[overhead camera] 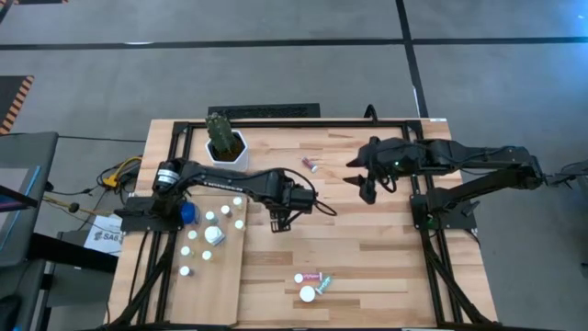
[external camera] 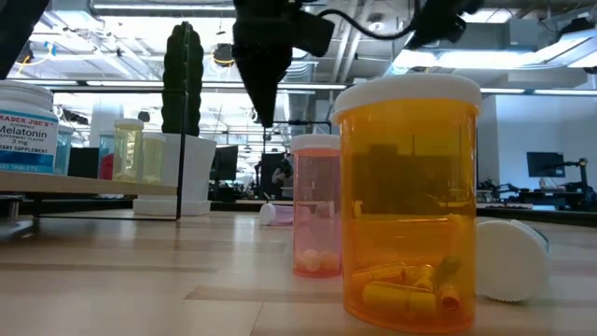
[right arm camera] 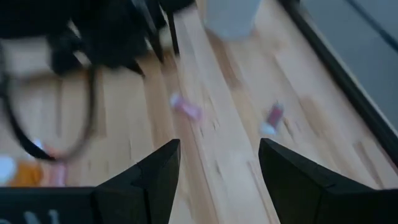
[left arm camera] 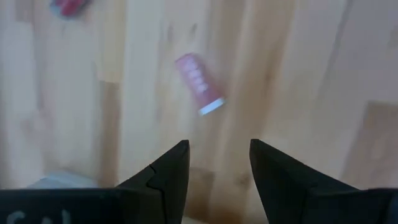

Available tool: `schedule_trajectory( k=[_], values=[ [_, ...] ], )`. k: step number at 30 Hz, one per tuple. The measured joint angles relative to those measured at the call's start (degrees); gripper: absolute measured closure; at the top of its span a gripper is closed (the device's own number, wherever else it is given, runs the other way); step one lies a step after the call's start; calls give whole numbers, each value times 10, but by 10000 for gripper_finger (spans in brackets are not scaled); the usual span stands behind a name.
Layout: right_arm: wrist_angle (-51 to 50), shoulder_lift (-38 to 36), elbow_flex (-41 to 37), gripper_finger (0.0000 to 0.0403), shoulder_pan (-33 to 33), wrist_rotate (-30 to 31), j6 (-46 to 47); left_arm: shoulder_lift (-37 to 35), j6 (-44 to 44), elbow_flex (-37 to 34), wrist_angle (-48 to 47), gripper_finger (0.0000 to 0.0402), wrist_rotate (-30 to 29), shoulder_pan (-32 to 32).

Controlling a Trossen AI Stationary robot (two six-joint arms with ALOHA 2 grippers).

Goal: Pick and place medicine bottles onto shelf by color
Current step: Put the pink pill bottle on the shelf

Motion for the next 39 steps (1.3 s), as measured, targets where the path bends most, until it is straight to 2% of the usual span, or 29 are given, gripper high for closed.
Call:
schedule_trajectory(
  k=[7, 10, 13, 18, 22, 30, 36, 39],
  values=[
    [143, 14, 0, 163, 0, 2, 2, -2, 70, 0, -43, 246, -40, 24],
    [171, 36, 0, 163, -4, 2, 1, -13, 97, 0, -47, 246, -62, 34],
    [169, 65, 0, 163, -3, 0, 6, -29, 107, -2, -60, 246, -65, 43],
    [149, 107, 4, 163, 6, -51, 28, -86, 110, -19, -63, 246, -65, 53],
    [107, 132, 19, 163, 5, -54, -8, -135, 87, -23, -79, 246, -66, 54],
    [106, 203, 19, 163, 5, -60, -34, -220, -13, -23, -71, 246, -85, 43],
    [111, 272, 19, 163, 4, -60, -141, -250, -104, -23, -71, 246, -94, 29],
    [132, 305, 19, 163, 3, -65, -160, -256, -137, -23, -68, 246, -95, 21]
  ],
)
